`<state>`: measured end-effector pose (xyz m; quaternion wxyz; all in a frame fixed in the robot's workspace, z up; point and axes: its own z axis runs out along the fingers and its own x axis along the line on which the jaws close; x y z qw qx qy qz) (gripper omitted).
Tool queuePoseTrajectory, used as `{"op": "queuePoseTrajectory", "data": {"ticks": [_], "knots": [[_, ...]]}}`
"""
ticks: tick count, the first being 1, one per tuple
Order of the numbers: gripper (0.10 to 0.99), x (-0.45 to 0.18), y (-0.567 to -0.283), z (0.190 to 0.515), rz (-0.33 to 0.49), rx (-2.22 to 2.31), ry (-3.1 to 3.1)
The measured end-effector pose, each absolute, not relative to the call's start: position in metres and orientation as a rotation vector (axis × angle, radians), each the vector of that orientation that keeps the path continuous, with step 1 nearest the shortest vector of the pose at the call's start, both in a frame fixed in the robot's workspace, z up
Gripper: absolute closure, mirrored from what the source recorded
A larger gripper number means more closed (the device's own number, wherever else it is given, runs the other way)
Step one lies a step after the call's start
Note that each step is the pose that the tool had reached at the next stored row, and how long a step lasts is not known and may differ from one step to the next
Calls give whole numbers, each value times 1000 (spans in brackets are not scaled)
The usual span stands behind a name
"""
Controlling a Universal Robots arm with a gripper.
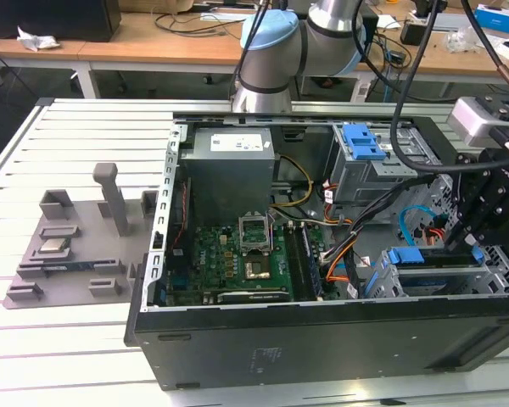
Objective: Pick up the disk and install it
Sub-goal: 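Insert the first disk wire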
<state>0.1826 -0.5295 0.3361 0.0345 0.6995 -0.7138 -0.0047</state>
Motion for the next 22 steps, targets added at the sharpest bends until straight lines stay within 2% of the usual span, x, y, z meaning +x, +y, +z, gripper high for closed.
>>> {"op": "queuePoseTrajectory", "data": {"ticks": [4,5,10,11,12,13,14,22], "knots": [[906,183,-530,334,-16,2151,-2195],[843,183,-530,335,-15,2151,-2195],[843,183,-527,351,-12,2150,-2193],[859,183,-525,354,-10,2149,-2193],[925,183,-524,357,-9,2148,-2192],[925,183,-524,359,-8,2148,-2192],[980,183,-523,364,-8,2147,-2192],[980,183,-523,370,-8,2147,-2192]]}}
